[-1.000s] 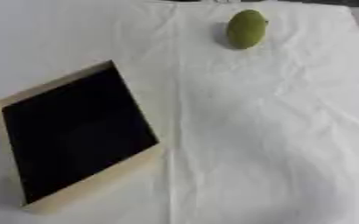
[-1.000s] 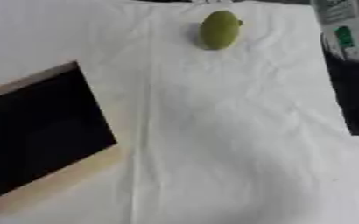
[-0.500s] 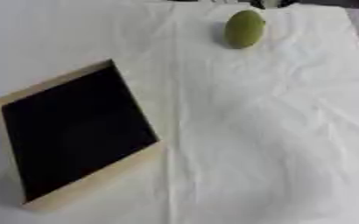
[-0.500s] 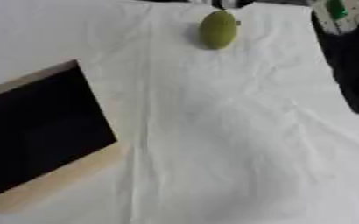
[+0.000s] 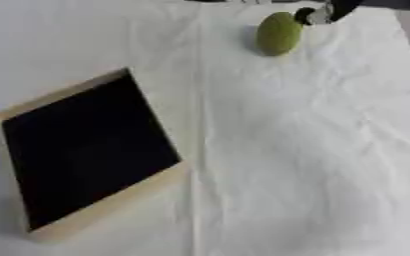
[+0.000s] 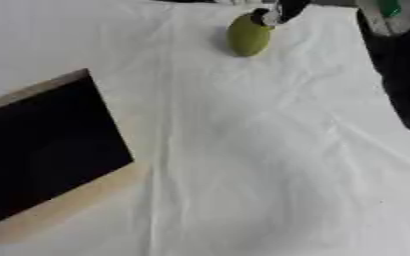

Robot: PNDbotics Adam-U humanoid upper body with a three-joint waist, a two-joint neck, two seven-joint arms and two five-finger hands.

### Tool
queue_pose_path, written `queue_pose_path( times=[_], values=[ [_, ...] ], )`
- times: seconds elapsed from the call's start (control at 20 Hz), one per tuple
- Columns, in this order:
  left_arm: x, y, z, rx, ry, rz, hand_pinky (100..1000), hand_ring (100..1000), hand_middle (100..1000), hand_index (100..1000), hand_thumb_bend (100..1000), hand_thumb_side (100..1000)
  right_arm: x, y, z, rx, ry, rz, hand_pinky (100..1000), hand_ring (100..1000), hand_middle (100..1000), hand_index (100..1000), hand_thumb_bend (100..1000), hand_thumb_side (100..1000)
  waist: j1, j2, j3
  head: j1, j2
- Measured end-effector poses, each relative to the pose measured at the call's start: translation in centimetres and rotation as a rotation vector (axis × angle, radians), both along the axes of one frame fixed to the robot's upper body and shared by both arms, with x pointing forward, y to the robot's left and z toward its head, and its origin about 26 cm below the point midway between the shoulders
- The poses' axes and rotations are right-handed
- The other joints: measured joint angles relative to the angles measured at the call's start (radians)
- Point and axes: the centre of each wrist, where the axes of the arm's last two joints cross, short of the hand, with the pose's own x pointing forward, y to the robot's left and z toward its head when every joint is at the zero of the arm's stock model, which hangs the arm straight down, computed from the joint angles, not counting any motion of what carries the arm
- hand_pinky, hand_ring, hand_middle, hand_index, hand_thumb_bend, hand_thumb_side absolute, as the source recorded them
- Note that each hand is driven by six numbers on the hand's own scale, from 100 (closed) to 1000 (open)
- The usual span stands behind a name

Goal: Pick up objects on the table and place them in the box.

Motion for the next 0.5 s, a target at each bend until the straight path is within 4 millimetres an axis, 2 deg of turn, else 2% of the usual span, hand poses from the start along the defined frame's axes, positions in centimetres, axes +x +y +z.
queue_pose_path(
  times=[0.5],
  values=[
    [0.0,0.0,0.0,0.005,0.002,-0.005,505,600,658,723,439,547,1.3,0.2,-1.6,-0.033,0.063,-0.049,930,913,921,949,333,100,-0.002,0.0,0.002,0.0,0.0]
  ],
)
